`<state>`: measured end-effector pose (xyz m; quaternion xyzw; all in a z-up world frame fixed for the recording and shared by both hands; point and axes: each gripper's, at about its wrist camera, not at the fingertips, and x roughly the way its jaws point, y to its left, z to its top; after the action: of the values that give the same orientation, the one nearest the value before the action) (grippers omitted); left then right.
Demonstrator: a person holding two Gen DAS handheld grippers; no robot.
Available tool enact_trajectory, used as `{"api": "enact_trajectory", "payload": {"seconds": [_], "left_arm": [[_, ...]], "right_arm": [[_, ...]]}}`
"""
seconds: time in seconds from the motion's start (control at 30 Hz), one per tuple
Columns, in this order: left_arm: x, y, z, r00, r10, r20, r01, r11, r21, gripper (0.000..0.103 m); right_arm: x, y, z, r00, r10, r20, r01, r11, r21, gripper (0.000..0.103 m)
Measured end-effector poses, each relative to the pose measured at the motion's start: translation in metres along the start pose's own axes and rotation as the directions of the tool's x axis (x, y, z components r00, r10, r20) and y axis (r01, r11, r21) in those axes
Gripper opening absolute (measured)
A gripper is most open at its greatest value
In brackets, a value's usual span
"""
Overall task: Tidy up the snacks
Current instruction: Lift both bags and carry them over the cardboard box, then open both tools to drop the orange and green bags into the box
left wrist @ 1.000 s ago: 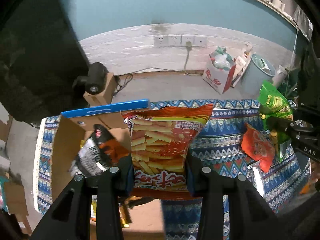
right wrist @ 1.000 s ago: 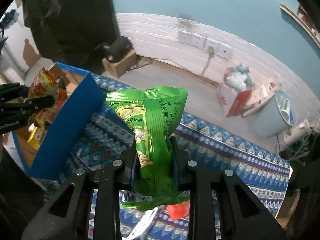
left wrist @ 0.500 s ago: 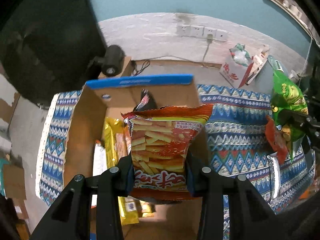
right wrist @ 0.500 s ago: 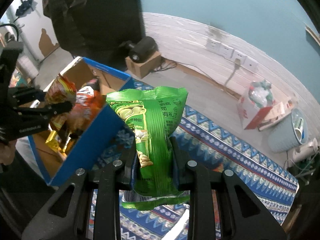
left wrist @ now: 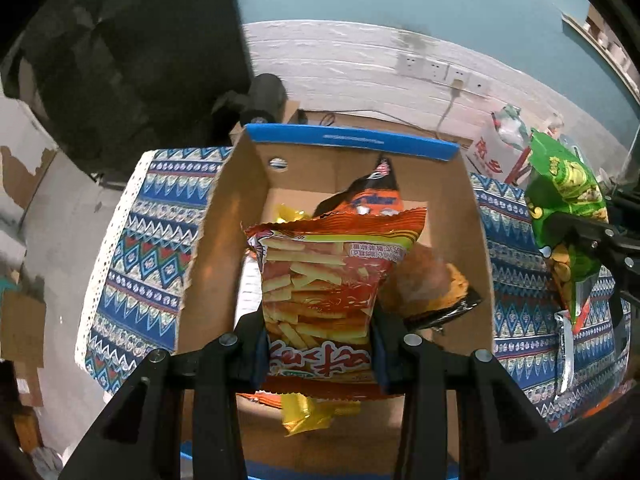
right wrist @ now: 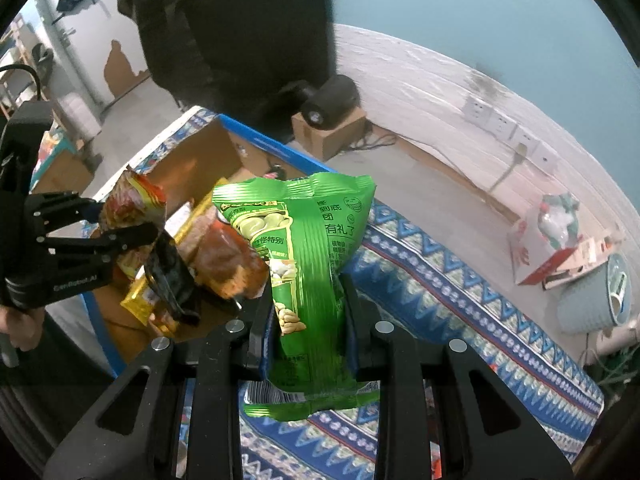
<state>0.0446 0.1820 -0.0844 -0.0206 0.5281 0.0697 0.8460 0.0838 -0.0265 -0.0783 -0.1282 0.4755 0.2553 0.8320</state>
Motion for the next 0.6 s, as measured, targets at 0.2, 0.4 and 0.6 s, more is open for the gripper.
{"api": "enact_trajectory", "payload": {"seconds": [0.2, 0.4, 0.6], "left_arm": [[0.000, 0.019, -0.004, 1.000, 0.003, -0.003, -0.003, 0.999, -0.033, 0.041], [-0.003, 0.033, -0.006, 1.000, 0.019, 0.010, -0.019, 0.999, -0.046, 0.041], [-0.002, 0.047, -0.007, 1.000, 0.027, 0.014, -0.026, 0.997, -0.068, 0.041]], "right_arm": [[0.011, 0.017, 0.019, 1.000, 0.014, -0.004, -0.014, 1.000, -0.012, 0.025], [0.025, 0.035, 0.033, 1.000, 0.025, -0.013, -0.025, 0.999, -0.022, 0.025], [0.038, 0.049, 0.044, 0.999, 0.035, -0.021, -0.036, 0.999, -0.030, 0.025]]}}
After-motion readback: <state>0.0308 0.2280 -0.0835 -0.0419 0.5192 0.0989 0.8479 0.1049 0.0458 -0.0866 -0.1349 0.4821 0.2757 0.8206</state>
